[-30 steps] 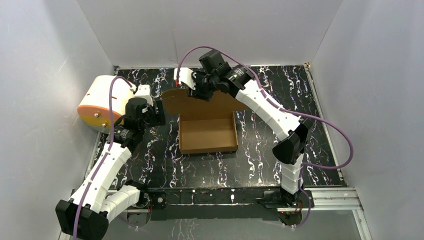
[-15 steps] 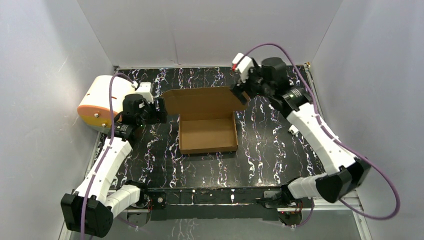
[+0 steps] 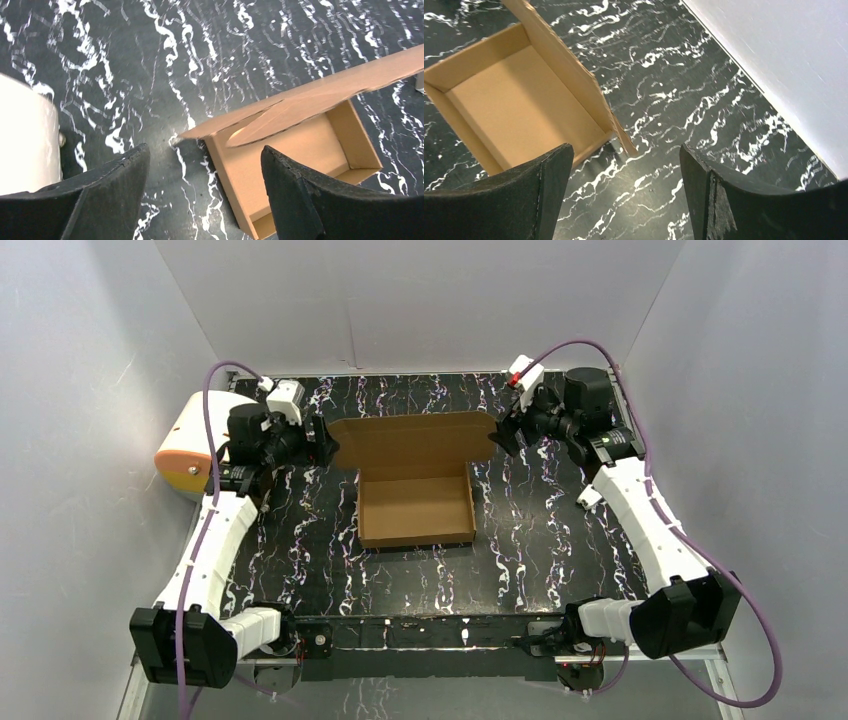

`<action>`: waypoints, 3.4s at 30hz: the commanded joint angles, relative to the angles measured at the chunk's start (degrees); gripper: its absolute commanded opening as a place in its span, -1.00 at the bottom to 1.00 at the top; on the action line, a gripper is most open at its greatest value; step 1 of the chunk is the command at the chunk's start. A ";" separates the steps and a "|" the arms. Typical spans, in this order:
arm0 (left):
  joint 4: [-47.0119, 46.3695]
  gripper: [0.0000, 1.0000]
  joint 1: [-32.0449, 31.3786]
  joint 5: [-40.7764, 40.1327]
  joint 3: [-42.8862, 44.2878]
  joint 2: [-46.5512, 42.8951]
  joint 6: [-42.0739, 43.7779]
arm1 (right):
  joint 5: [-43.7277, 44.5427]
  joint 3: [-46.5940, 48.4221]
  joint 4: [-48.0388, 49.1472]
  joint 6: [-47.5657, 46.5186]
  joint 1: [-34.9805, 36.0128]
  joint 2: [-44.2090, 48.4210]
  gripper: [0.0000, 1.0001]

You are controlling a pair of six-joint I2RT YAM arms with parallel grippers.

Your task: Fold the paper box

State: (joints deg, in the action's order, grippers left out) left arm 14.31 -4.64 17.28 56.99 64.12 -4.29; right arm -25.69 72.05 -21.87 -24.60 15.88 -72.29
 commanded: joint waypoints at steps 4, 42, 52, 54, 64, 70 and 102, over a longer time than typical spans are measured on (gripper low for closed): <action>0.99 0.53 0.25 9.79 7.82 2.99 5.65 | -8.65 3.01 3.83 -2.08 0.29 -3.25 0.61; 2.67 -0.93 -23.12 -25.71 10.11 5.09 -12.81 | 44.03 0.84 6.67 28.99 22.26 -3.51 -0.88; -6.34 -0.84 -34.13 -40.00 7.30 7.04 -18.08 | 63.06 4.83 7.64 37.92 30.89 -10.86 -0.79; -6.92 -0.80 -35.09 -41.54 7.08 7.47 -18.03 | 63.04 4.33 10.30 37.50 31.19 -10.69 -0.80; -4.38 -0.36 -35.08 -45.22 5.71 2.37 -13.26 | 55.90 -1.97 16.61 27.41 31.13 -3.06 -0.46; 0.69 -0.11 -34.82 -42.17 8.49 0.98 -7.96 | 43.87 -2.60 12.24 17.93 28.73 0.79 -0.04; 2.18 0.63 -3.93 6.45 -0.61 -4.19 7.14 | -9.22 -22.06 28.95 5.18 -2.18 5.82 0.59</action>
State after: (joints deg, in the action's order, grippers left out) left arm 19.46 -10.04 17.08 56.86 59.90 0.86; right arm -29.02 51.29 -2.85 -18.96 15.90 -65.28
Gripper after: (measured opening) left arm 0.815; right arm 0.806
